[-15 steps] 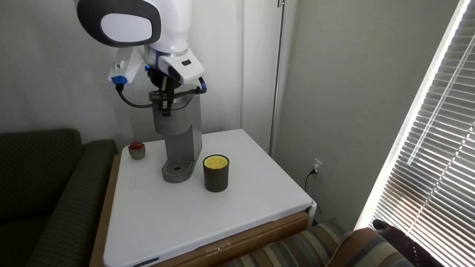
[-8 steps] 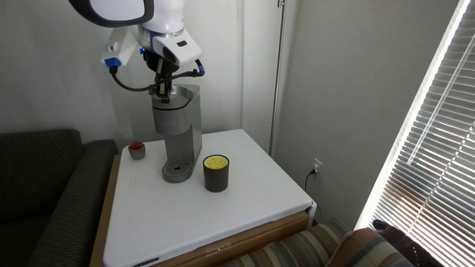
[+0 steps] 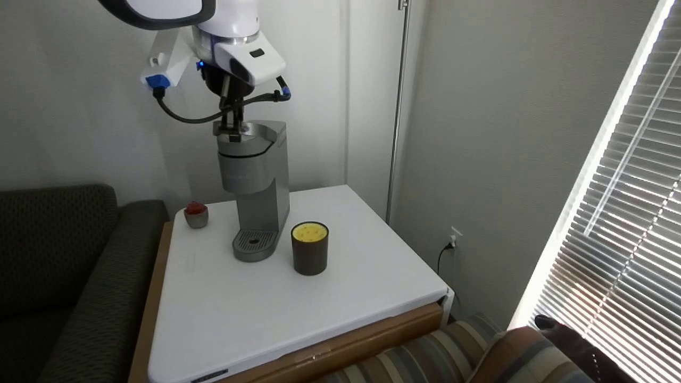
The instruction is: Open the lid of the coffee machine
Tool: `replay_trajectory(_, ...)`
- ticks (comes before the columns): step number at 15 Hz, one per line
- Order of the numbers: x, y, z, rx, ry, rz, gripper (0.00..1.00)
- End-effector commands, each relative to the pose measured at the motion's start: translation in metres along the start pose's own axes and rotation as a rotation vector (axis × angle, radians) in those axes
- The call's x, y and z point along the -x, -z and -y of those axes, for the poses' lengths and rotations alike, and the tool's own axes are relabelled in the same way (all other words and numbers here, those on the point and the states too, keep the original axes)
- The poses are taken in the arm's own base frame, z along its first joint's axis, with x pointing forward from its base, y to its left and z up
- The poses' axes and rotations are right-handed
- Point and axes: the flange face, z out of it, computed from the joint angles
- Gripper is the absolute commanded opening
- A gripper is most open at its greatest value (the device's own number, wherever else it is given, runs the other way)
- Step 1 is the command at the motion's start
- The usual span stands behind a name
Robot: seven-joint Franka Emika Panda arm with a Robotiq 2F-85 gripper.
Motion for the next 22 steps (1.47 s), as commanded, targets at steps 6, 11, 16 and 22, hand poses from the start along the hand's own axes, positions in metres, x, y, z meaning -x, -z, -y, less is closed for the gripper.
replay_trajectory(6,0.0,0.021,0.022,0.033,0.102,-0.043,0.0)
replay_trajectory(11,-0.005,0.029,0.043,0.043,0.17,-0.074,0.0)
replay_trajectory(16,-0.002,0.036,0.071,0.045,0.237,-0.09,0.0)
replay_trajectory(22,0.002,0.031,0.109,0.072,0.325,-0.097,0.0)
